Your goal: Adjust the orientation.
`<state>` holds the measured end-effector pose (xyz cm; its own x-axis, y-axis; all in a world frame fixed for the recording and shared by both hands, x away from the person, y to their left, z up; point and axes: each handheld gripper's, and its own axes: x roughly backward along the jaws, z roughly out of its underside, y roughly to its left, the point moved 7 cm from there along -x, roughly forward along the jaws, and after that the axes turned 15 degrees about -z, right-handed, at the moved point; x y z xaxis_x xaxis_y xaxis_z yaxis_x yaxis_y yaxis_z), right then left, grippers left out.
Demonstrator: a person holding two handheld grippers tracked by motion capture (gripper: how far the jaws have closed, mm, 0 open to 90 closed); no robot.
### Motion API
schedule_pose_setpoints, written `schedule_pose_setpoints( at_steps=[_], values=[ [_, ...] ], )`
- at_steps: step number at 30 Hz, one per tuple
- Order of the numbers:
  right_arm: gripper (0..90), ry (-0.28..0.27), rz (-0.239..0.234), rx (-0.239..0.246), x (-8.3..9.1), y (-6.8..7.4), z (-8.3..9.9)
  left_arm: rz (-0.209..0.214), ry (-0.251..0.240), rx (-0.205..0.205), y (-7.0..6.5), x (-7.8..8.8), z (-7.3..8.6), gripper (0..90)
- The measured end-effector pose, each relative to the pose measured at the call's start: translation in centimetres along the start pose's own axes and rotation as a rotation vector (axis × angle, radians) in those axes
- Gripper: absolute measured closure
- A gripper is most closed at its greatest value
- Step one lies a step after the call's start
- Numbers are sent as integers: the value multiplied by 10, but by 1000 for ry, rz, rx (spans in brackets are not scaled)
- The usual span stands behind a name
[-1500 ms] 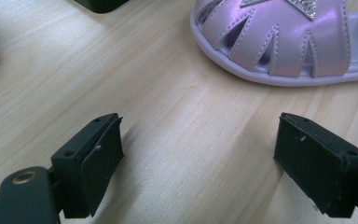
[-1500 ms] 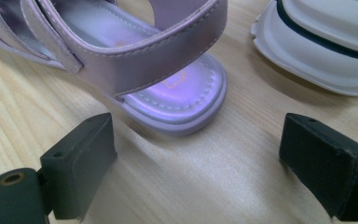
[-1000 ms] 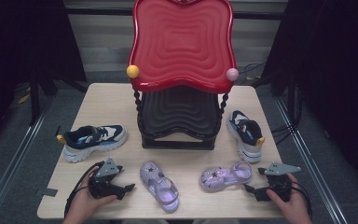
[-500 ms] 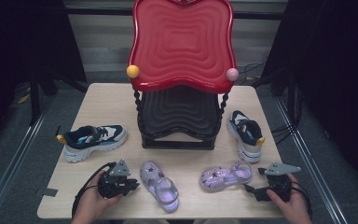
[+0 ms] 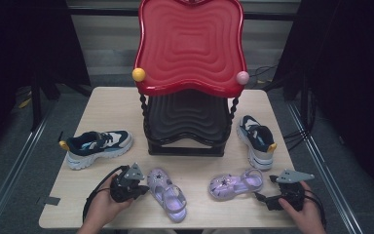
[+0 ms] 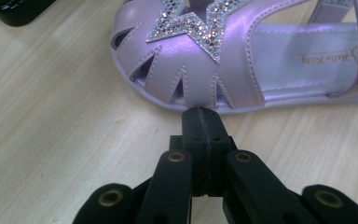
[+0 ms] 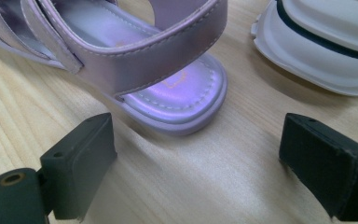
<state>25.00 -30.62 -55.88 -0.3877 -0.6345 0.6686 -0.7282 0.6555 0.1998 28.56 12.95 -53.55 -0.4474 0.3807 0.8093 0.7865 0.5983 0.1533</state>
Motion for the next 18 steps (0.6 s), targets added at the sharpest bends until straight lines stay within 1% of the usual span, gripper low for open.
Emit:
schedule_pose_setpoints(
  at_steps=[1, 2, 3, 4, 5, 7, 9, 12, 13, 14, 15, 18],
  values=[
    [97, 0, 0, 0, 0, 0, 0, 0, 0, 0, 0, 0, 0, 900],
    [97, 0, 0, 0, 0, 0, 0, 2, -6, 15, 0, -1, -1, 900],
    [97, 0, 0, 0, 0, 0, 0, 0, 0, 11, 2, -1, 0, 900],
    [97, 0, 0, 0, 0, 0, 0, -5, -6, 23, 4, -2, -1, 900],
    [97, 0, 0, -1, 0, 0, 0, -5, -6, 23, 4, -2, -1, 900],
    [97, 0, 0, 0, 0, 0, 0, -13, -9, 36, 8, -4, -4, 900],
    [98, 0, 0, 0, 0, 0, 0, -10, -11, 36, 12, -7, -9, 900],
    [98, 0, 0, 0, 0, 0, 0, -14, -16, 43, 13, -10, -13, 900],
    [97, 0, 0, 0, 0, 0, 0, -4, -22, 44, 14, -12, -14, 900],
    [97, 0, 0, 0, 0, 0, 0, -4, -24, 47, 15, -13, -16, 900],
    [97, 0, 0, 0, 0, 0, 0, -11, -24, 35, 16, -13, -17, 900],
    [97, 0, 0, 0, 0, 0, 0, -17, -32, 42, 18, -16, -21, 900]
  ],
)
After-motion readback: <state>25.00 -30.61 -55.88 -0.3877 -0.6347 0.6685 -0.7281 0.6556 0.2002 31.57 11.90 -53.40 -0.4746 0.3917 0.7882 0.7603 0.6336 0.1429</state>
